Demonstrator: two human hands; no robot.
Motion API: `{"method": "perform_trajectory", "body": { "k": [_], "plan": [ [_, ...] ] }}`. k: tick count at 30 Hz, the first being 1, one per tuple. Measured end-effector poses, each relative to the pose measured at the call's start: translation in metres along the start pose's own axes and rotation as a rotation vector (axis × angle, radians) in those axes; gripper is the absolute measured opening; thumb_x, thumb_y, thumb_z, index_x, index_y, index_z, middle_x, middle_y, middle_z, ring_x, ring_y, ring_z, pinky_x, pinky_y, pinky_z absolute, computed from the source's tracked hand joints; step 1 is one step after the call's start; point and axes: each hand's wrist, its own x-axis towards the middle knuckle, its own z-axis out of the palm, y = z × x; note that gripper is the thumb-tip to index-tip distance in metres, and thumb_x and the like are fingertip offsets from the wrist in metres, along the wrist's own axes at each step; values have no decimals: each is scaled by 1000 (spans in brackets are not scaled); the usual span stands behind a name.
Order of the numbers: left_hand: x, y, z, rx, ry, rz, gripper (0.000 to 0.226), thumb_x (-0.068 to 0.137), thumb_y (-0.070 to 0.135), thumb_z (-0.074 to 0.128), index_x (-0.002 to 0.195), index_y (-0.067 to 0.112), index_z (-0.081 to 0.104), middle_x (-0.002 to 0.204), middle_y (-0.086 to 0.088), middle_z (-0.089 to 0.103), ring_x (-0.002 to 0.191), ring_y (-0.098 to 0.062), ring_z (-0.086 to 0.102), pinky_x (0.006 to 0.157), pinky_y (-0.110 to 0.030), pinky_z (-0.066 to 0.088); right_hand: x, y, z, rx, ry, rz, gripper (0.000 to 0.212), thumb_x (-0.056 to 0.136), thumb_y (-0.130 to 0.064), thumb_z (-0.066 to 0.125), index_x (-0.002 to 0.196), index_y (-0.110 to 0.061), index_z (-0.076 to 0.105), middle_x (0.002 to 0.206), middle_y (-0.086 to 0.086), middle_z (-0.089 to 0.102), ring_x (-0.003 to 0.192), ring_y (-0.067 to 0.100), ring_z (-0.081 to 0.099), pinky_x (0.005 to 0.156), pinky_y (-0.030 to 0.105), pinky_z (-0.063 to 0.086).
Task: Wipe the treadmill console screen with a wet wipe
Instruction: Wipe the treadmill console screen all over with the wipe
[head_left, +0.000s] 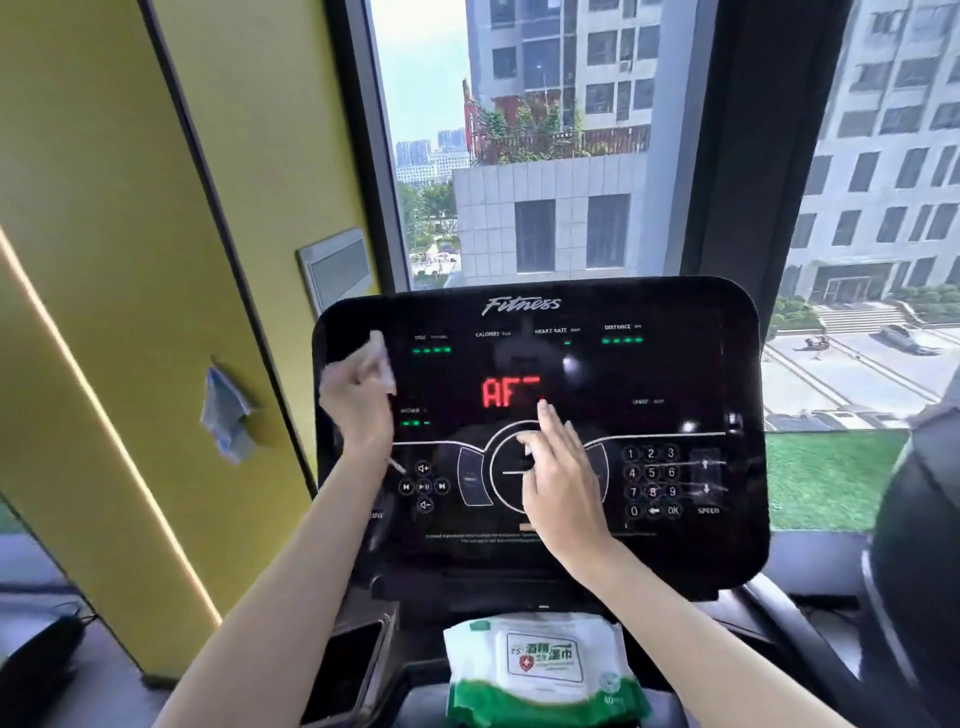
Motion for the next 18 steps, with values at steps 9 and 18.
{"method": "perform_trajectory", "body": {
  "k": [9, 18],
  "plan": [
    [1, -8, 6, -55, -19, -231, 36, 96, 24, 43, 78, -2, 61, 73, -14, 50, 62, -27, 48, 65, -36, 44, -1, 2, -3, 13, 15, 42, 44, 71, 17, 58, 109, -5, 62, 142, 20, 42, 134, 26, 38, 112, 39, 25],
    [-71, 20, 34, -18, -624, 496, 25, 81, -9, 62, 96, 7, 74, 79, 6, 47, 67, -7, 49, 63, -12, 38, -15, 19, -7, 8, -14, 68, 48, 73, 18, 56, 117, -1, 58, 144, 19, 40, 136, 25, 34, 113, 42, 26]
  ]
}}
